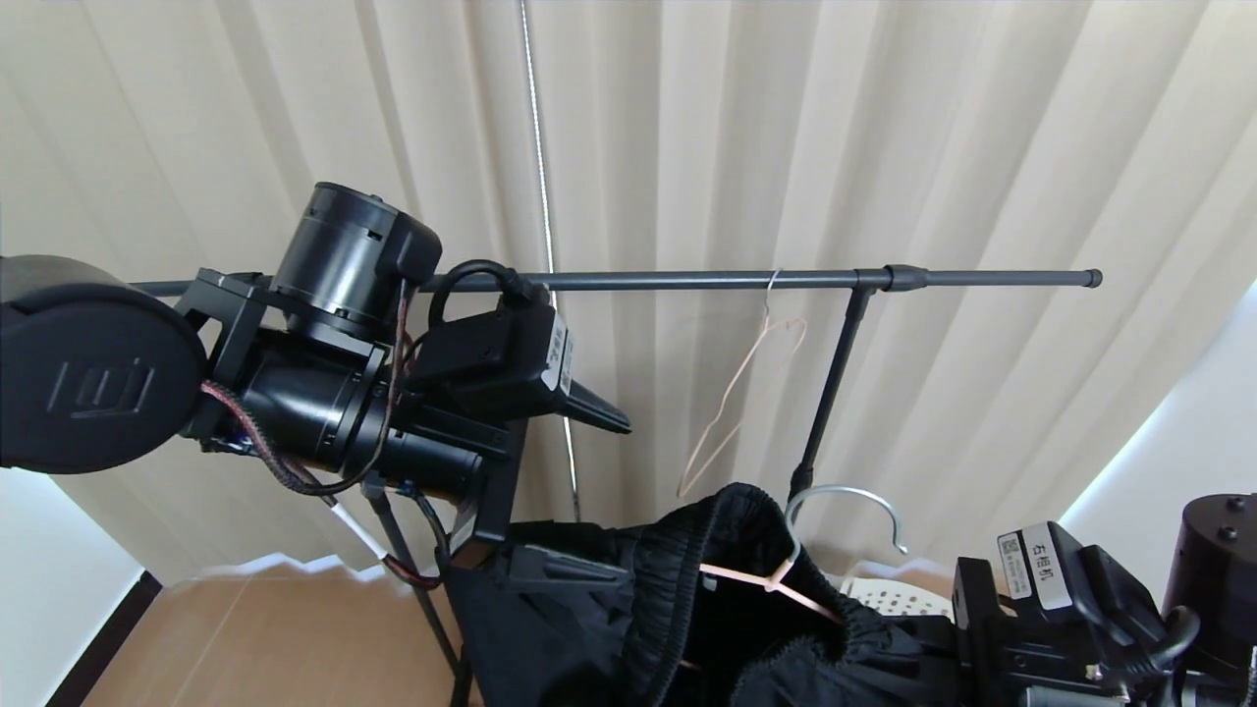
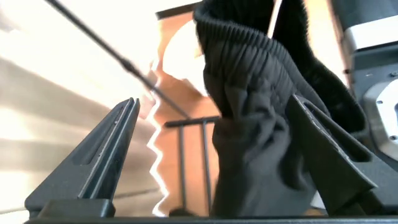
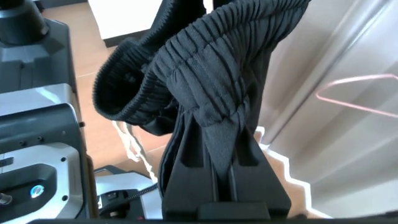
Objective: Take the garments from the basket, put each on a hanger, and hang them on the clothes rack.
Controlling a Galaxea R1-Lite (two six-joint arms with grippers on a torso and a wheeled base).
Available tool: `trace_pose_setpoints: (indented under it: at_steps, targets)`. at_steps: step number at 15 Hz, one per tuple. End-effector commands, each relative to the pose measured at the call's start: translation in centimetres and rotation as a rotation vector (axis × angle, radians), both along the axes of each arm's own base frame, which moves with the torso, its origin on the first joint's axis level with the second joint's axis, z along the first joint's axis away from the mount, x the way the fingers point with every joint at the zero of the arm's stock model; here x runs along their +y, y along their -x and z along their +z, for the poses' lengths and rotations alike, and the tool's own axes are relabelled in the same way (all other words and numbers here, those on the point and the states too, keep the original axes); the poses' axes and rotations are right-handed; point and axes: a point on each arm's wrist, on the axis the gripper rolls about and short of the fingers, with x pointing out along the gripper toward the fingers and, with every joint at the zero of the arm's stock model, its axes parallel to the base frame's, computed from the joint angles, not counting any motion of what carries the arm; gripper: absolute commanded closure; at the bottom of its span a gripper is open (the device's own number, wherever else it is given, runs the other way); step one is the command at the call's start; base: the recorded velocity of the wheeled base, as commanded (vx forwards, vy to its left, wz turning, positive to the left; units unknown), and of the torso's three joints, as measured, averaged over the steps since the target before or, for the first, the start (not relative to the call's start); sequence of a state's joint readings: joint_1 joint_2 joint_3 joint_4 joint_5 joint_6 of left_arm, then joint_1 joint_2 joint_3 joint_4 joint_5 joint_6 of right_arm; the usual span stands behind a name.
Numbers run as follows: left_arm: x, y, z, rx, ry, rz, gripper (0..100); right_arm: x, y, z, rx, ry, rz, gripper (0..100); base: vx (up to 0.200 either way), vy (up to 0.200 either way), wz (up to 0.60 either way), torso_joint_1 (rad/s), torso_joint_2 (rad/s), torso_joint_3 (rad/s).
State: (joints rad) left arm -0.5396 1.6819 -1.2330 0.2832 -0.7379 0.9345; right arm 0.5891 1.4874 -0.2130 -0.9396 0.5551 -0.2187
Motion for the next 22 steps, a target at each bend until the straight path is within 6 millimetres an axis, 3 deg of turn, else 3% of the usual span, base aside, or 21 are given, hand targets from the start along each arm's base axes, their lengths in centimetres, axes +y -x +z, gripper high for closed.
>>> trace_pose_setpoints:
  at_steps: [1, 11, 22]
  targets:
    - [0.1, -0.2, -0.9, 0.046, 0.009, -0.023, 0, 0.4, -0.3, 0.0, 0.003, -0.001, 0.015, 100, 0.0, 0.0, 0.0, 0.0, 0.0, 0.0]
    - [1.0, 0.2, -2.3, 0.127, 0.027, -0.051, 0, 2.5, -2.0, 0.8, -0.023, -0.023, 0.07, 100, 0.0, 0.0, 0.0, 0.0, 0.0, 0.0]
    - [0.9, -0.5, -3.5, 0.146, -0.024, -0.003, 0, 3.8, -1.9, 1.9, -0.061, -0.054, 0.12, 100, 0.0, 0.0, 0.0, 0.0, 0.0, 0.0]
